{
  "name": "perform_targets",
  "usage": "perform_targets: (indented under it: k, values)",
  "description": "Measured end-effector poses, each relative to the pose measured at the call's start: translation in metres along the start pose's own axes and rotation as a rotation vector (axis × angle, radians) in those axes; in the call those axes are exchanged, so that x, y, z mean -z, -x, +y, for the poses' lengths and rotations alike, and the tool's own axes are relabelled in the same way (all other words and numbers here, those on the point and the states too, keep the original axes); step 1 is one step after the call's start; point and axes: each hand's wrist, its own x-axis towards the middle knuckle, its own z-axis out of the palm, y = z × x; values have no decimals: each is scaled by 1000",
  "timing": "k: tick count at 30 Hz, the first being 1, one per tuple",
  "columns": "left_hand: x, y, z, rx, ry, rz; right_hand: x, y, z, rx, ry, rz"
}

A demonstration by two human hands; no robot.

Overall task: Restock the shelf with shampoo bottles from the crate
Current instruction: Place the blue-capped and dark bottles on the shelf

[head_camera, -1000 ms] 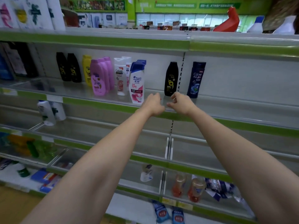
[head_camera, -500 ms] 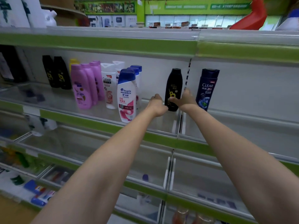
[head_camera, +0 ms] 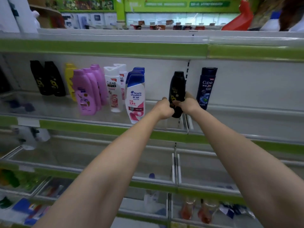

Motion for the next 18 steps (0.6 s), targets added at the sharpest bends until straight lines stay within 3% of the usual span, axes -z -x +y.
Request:
perform_targets:
  k: [8,12,18]
  values:
    - [26,61,-10,-124,5,-192,-1,87,-26,-9,23,86]
    - [46,75,-29,-96,39,-252,-5,117,-37,10,-13,-11]
    - [84,104,-64,-40,53,-155,-34,138,-62,72,-58,-182]
